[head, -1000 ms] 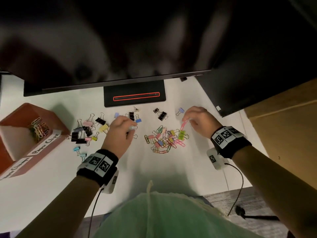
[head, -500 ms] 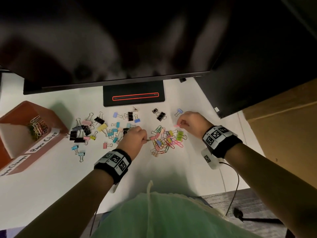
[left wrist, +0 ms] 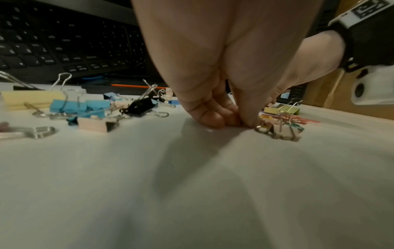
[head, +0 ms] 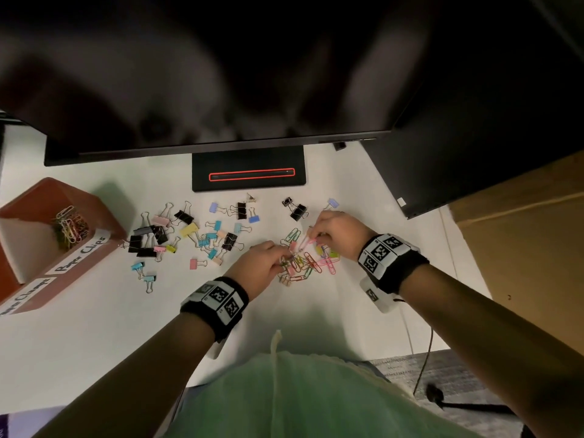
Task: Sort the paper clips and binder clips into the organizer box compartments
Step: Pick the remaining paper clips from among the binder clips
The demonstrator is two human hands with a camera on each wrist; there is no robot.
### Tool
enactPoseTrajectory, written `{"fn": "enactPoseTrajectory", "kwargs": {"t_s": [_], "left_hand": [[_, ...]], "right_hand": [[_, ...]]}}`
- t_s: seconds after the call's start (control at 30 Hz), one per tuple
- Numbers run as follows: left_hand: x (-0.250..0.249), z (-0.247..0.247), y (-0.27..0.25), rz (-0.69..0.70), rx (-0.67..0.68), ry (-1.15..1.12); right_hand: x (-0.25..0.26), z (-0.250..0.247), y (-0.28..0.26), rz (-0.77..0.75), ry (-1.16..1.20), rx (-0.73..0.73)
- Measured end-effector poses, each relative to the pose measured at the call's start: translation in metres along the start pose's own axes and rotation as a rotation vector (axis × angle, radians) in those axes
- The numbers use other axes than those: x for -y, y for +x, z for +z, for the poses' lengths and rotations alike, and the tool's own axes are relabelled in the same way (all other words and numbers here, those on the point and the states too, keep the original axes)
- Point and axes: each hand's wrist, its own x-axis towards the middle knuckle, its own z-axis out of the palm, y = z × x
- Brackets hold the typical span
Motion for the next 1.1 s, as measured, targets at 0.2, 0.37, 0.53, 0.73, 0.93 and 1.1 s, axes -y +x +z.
{"fn": "enactPoseTrajectory", "kwargs": {"t_s": [0.2,0.37,0.53,0.73,0.93,1.1], "left_hand": [[0.007,-0.002,-0.003,-0.044,-0.110,0.007],[0.013,-0.004,-0.005,-0.074,-0.118,0.031],[0.018,-0.005,-0.009,-0.067,-0.104,0.056],[0.019,-0.005,-0.013,-0.076,-0.108,0.014],[0.009,-0.005,-0.013,-0.001,-0.091,-0.016],[0.008,-0.004,-0.005,-0.030,-0.107,0.035]], "right_hand": [[-0.009,-0.013,-0.007,0.029,-0.002,-0.127],[0.014,-0.003,0.003,-0.151,-0.002,-0.043],[0.025,0.005,0.015,-0.188,-0.078,0.074],[0.029,0.006,0.020,-0.067,-0.061,0.060],[0.027,0.006,0.017,0.046,-0.048,0.052],[0.013,-0.006,0.007,0.052,0.003,-0.080]]}}
